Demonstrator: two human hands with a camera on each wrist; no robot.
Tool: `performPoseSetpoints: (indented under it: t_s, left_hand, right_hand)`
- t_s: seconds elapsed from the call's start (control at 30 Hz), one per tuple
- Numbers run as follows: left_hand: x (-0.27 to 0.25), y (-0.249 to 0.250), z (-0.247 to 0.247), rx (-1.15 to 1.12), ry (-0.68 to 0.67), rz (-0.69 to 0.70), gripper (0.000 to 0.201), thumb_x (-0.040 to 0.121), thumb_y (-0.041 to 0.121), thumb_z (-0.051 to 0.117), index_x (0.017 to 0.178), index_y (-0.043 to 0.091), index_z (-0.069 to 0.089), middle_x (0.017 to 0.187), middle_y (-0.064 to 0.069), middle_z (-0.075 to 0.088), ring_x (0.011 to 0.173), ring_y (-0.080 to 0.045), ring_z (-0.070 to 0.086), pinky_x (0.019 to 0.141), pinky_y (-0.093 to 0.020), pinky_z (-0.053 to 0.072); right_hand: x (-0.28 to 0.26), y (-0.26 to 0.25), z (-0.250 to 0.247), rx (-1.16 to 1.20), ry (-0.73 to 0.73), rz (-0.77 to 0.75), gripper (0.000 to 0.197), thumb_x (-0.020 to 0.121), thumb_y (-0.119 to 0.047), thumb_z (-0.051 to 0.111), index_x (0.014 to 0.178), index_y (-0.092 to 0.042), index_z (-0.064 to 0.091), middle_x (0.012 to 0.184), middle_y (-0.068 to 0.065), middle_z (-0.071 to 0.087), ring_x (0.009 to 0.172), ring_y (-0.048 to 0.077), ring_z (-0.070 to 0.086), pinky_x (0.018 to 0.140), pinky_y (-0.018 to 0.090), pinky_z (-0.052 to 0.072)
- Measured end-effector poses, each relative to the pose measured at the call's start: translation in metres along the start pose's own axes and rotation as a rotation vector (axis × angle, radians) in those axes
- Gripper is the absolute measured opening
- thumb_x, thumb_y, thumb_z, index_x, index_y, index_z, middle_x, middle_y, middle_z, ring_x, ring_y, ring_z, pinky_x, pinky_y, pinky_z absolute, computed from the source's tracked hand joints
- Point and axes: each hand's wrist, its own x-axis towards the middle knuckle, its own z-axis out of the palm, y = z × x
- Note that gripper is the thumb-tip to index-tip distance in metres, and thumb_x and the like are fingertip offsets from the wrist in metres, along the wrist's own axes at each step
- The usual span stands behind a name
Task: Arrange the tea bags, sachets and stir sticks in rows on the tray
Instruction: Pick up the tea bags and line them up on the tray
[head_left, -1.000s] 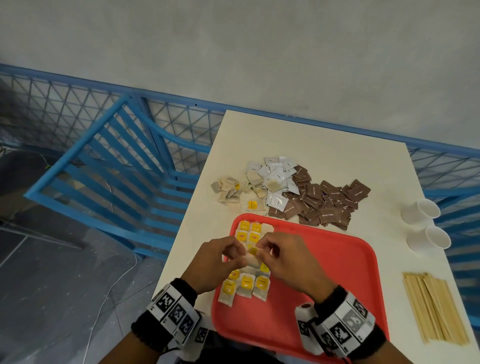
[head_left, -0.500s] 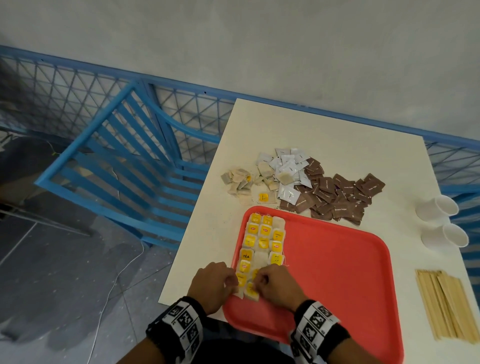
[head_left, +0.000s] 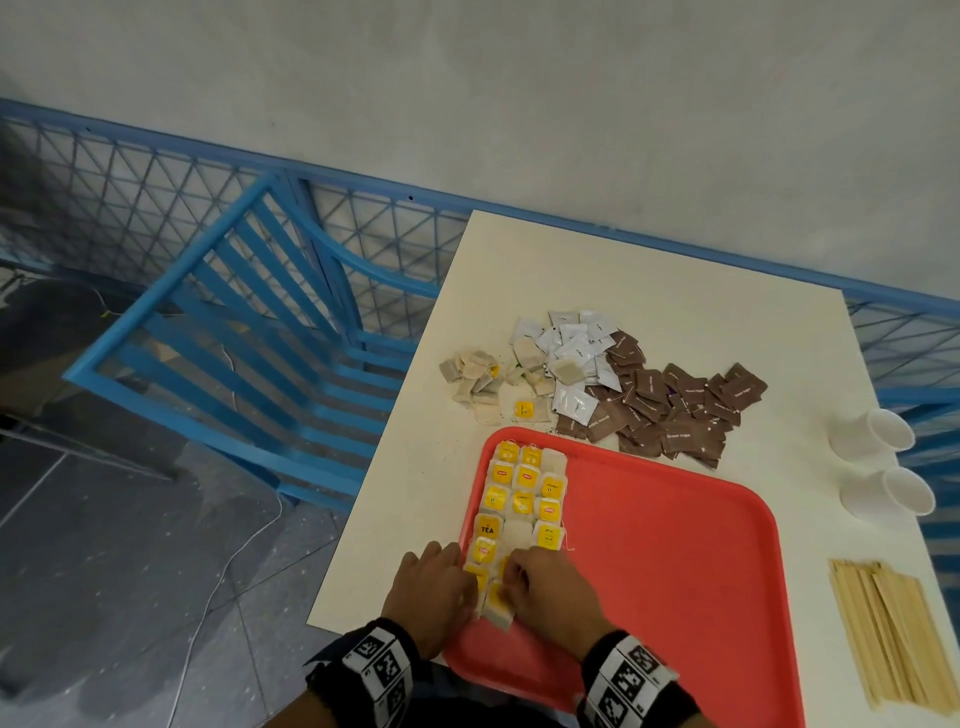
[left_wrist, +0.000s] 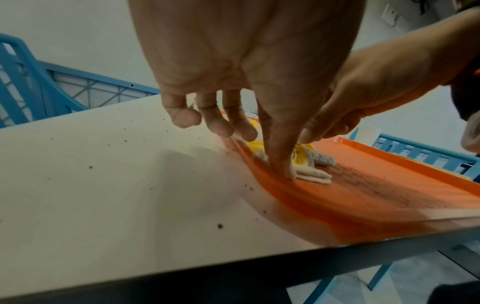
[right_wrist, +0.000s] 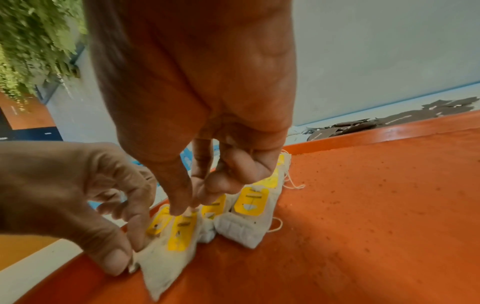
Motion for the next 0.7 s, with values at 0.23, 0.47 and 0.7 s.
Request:
performPoseSetpoints:
  t_s: [0.23, 0.47, 0.7]
  left_hand:
    - [-0.001, -0.01, -0.021, -0.309, 0.096, -0.024, 0.025, 0.092, 0.051, 0.059, 0.096, 0.028, 0.067, 0.092, 0.012, 0.05, 0.087, -0.007, 0.049, 0.078, -0.025, 0.039]
    - [0.017, -0.029, -0.071, -0.81, 0.409, -0.159, 0.036, 0.088, 0.034, 0.074, 0.061, 0.018, 0.055, 0.048, 0.011, 0.041, 0.05, -0.007, 0.039, 0.052, -0.014, 0.034]
    - [0.006, -0.035, -0.074, -0.937, 0.459, -0.189, 0.038, 0.089, 0.031, 0.071, 0.066, 0.006, 0.056, 0.052, 0.009, 0.039, 0.052, -0.006, 0.036, 0.054, -0.016, 0.032]
  right_hand:
    - [0.027, -0.015, -0.072, 0.093, 0.077, 0.002, 0.018, 0.087, -0.023, 0.052, 0.074, -0.026, 0.063, 0.084, -0.008, 0.07, 0.076, 0.013, 0.064, 0.07, 0.035, 0.055]
    - [0.134, -0.038, -0.129, -0.302, 0.144, 0.02, 0.019, 0.092, -0.014, 0.049, 0.105, -0.014, 0.063, 0.108, 0.008, 0.059, 0.101, 0.03, 0.06, 0.081, 0.037, 0.051]
    - [0.218, -0.06, -0.128, -0.754, 0.156, -0.246, 0.041, 0.094, -0.021, 0.056, 0.135, -0.023, 0.048, 0.134, 0.007, 0.043, 0.123, 0.034, 0.041, 0.091, 0.044, 0.043]
